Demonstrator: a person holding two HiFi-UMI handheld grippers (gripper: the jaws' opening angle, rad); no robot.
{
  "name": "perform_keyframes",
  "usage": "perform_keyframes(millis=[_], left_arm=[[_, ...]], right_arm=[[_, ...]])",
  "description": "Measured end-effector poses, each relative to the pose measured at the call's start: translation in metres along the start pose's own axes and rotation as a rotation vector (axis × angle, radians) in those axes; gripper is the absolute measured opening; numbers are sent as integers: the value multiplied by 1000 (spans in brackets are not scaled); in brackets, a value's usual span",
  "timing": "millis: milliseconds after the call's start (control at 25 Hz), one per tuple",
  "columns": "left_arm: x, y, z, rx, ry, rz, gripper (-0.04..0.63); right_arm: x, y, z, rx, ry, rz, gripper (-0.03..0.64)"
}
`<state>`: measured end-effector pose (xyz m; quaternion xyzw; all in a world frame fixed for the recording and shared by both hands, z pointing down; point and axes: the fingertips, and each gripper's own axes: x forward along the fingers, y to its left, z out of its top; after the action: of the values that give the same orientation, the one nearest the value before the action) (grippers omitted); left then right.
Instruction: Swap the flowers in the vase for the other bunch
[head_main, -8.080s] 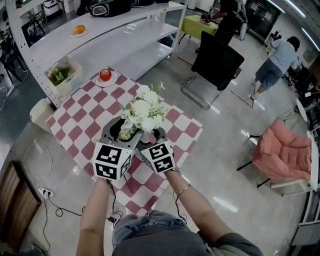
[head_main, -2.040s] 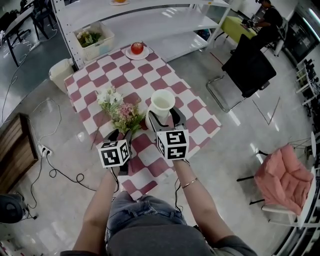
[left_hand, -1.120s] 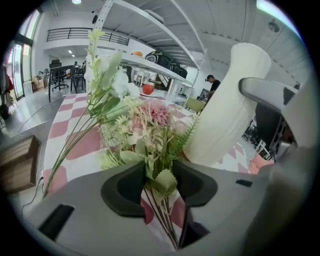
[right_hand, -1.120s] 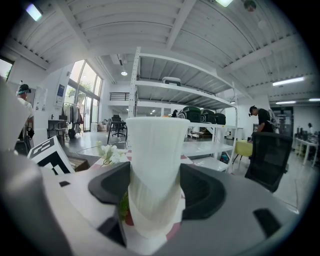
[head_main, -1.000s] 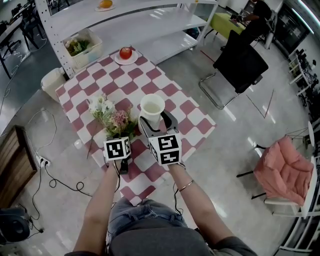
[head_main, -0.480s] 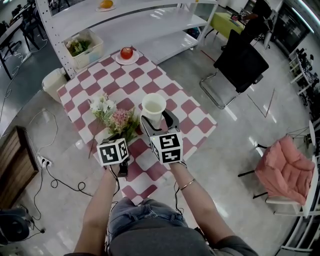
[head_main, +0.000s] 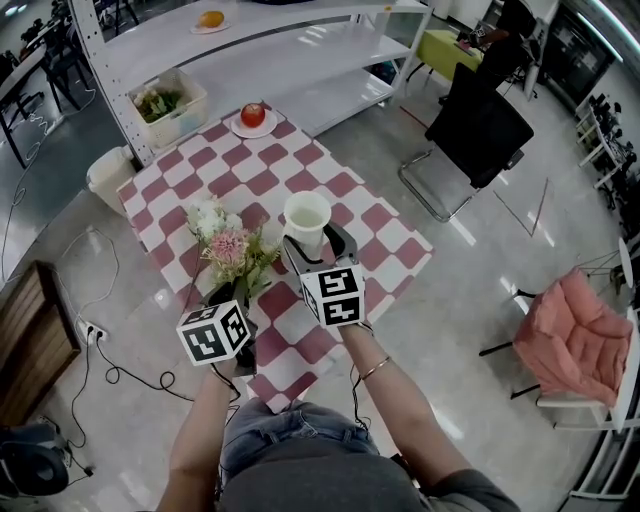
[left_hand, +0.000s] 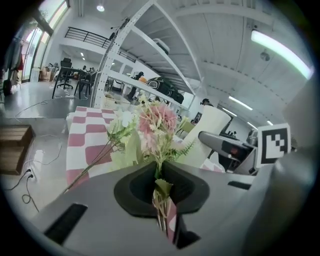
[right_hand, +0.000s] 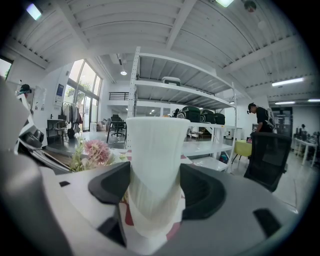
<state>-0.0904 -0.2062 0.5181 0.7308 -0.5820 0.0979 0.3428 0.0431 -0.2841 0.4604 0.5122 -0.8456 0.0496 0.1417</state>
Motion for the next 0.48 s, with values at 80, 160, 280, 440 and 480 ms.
perform_keyframes(millis=[80,160,280,440,480], left_arm=[[-9,-3,8,4,-28,-6,38],[-18,-6,16,14,-55,-8,38],[-31,-11,30,19,-97,-16,38],[-49,-19,51,15,-153,-43,38],[-54,-21,58,16,-173,-48,38]], right_arm=[[0,0,0,0,-2,-1,316],[0,0,1,-1,-3,-3,316],[0,0,0,-1,-2,-5,316],[0,0,0,-1,-4,-6,316],[0,0,0,-1,-4,-7,316]])
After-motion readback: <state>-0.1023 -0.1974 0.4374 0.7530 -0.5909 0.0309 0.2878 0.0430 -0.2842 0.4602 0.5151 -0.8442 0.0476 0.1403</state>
